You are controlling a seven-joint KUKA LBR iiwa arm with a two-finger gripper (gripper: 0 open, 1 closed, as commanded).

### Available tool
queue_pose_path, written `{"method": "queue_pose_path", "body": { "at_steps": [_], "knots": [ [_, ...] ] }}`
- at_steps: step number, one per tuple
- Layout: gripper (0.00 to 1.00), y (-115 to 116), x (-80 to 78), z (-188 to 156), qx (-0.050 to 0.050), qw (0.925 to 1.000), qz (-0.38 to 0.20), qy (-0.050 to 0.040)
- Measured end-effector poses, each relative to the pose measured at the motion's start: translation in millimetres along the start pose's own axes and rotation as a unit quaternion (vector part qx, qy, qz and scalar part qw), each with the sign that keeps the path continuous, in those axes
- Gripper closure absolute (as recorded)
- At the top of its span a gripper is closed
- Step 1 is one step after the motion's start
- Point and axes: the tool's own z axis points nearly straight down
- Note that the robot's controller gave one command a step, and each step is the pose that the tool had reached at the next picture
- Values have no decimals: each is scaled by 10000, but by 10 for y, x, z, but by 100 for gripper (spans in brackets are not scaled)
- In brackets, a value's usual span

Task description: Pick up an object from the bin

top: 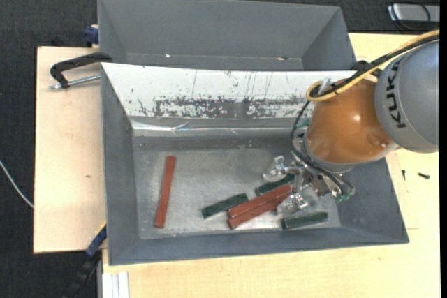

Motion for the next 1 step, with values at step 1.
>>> {"method": "queue_pose_path", "body": {
  "at_steps": [1],
  "knots": [
    [100,1,11,-7,-2,10000,-25,4]
  ]
}}
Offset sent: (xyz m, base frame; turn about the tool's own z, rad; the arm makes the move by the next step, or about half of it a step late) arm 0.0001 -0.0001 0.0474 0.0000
